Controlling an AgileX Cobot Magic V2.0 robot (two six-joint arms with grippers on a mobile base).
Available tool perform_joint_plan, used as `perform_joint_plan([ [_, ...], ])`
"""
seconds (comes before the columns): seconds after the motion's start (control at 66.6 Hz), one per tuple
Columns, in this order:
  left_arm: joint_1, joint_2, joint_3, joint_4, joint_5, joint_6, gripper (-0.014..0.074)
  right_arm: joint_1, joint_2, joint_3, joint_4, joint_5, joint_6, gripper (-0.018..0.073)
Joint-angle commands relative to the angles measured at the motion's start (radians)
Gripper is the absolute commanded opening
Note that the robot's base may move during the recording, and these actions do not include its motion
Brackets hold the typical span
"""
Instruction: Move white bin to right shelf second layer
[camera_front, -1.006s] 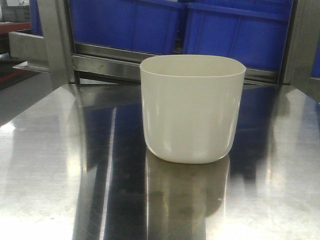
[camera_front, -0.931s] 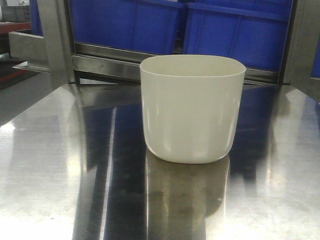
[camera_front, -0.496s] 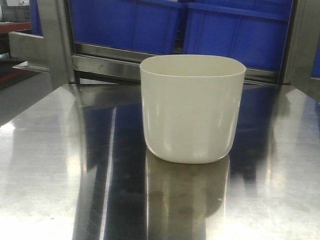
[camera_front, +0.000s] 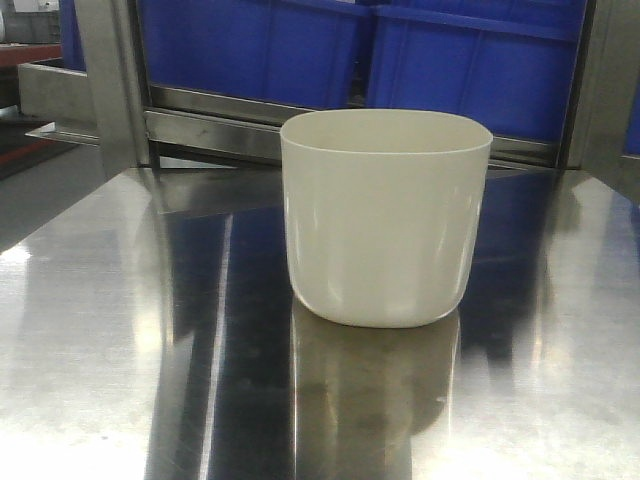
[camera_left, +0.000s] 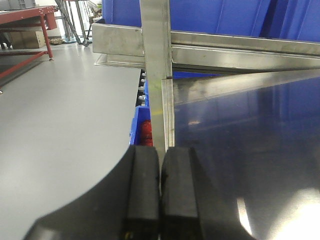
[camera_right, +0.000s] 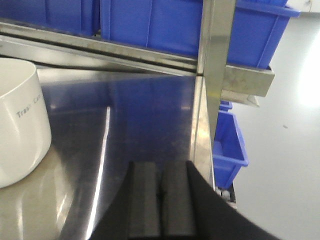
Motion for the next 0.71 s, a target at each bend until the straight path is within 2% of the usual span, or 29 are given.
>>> perform_joint_plan([
  [0.0,-0.005,-0.014,0.037,0.0,-0.087,-0.005,0.0085,-0.002,0.04,-0.072,-0.003,-0.007,-0.006,0.0057],
  [0.24,-0.005,-0.014,0.037,0.0,-0.087,-0.005,0.0085,-0.002,0.287,-0.218,-0.002,0.081,-0.13,0.0057],
  [0.33,-0.005,-0.014,0.037,0.0,-0.087,-0.005,0.0085,-0.002,0.362,-0.239,0.002,0.05,-0.131,0.0057],
  [0.466,-0.005,-0.014,0.037,0.0,-0.087,-0.005,0.0085,-0.002,0.437,-0.239,0.068,-0.009,-0.13,0.0057],
  [0.556,-0.005,-0.014,0.037,0.0,-0.087,-0.005,0.0085,-0.002,0.487,-0.239,0.1,-0.003,-0.119,0.0057],
  [0.691,-0.005,-0.014,0.037,0.0,-0.087,-0.005,0.0085,-0.002,0.55,-0.245,0.088,0.032,-0.081,0.0057],
])
